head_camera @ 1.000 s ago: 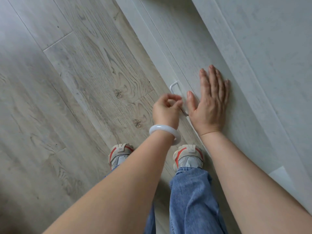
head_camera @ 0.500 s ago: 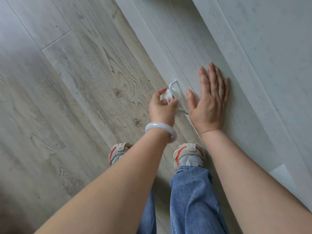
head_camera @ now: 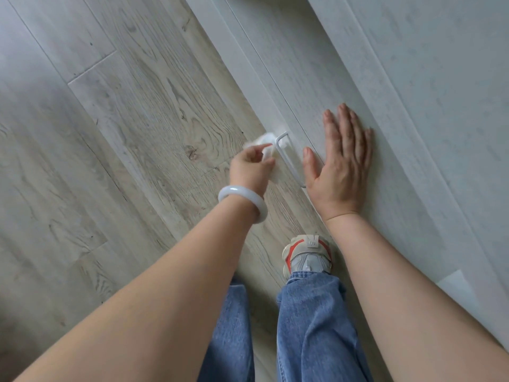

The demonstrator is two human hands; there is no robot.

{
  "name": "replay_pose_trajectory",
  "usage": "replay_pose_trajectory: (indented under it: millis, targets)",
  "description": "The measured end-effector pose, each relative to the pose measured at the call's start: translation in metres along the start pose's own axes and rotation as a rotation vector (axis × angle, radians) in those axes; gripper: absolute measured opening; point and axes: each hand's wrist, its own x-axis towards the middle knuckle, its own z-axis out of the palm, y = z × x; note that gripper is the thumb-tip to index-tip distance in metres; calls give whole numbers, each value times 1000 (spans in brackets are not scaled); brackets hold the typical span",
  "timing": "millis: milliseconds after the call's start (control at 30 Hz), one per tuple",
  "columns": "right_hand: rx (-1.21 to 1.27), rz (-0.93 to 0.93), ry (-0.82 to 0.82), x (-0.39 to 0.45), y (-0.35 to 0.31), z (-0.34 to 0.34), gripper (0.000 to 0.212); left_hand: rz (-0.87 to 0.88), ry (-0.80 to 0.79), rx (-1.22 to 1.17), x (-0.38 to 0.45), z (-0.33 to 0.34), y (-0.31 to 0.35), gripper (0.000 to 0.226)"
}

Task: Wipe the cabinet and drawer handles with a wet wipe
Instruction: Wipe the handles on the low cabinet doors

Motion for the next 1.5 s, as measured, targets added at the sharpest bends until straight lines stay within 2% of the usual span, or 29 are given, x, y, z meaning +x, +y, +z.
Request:
replay_pose_trajectory:
  millis: [200,333,367,467,667,800,1000,1200,1300,1367,1500]
  targets:
    - [4,6,-1,0,-1,-1,51,10,37,-243,3,6,36,20]
    - [-18,-1,-1,0,-1,0,52,104,102,-86,6,4,34,42]
    - [-21,0,2,-1,-1,0,53,103,96,-73,5,4,33,39]
    - [-21,-2,-3,-2,0,1,54,50,37,49,5,8,34,10]
    - [-9,13,-6,0,-1,1,53,12,158,57,2,16,28,31]
    - [-29,15,-2,-1,-1,1,52,-3,223,21,-5,14,19,28]
    - [-6,9,13,0,-2,0,45,25,161,234,-20,13,5,20]
    - [-6,2,18,0,-2,-1,43,147,152,129,-10,12,7,28]
    - [-22,2,26,-1,-2,1,46,202,160,82,-4,10,5,22]
    - [-18,6,30,0,-2,1,48,195,164,25,-7,15,-2,19]
    - [-28,9,24,-1,-1,2,47,131,150,23,-24,28,-21,29]
